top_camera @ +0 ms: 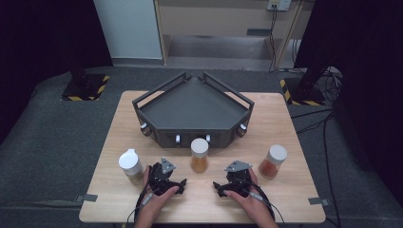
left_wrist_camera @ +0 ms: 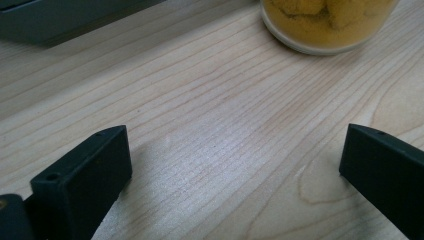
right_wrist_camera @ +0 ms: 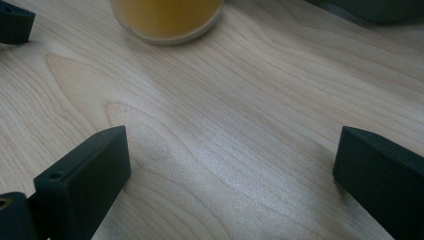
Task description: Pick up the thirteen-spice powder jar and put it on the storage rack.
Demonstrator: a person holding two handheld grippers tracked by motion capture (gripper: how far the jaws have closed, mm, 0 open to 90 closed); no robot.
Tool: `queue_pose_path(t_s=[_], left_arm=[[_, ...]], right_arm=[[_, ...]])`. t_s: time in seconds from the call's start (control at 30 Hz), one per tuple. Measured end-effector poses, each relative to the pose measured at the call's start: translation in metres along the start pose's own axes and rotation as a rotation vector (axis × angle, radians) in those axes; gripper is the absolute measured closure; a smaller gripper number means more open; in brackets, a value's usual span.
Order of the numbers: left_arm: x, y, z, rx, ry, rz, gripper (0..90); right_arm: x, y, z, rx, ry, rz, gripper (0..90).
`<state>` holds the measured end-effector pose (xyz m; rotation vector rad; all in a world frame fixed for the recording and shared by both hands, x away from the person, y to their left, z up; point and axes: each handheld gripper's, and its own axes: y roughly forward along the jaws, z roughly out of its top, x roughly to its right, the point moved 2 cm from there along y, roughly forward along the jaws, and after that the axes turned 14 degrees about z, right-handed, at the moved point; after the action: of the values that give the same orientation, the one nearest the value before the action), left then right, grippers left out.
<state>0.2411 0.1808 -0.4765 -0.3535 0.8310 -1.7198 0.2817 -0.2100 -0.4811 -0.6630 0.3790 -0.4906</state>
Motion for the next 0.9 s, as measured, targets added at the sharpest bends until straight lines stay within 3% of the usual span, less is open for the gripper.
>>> queue_pose_path(t_s=[0.9], left_arm=[[0.0024, -0.0004, 0.0003, 0.002, -0.003, 0.011, 0.0]], right_arm=[[-0.0004, 0.0000, 0.0002, -0.007, -0.009, 0.008, 0.4]])
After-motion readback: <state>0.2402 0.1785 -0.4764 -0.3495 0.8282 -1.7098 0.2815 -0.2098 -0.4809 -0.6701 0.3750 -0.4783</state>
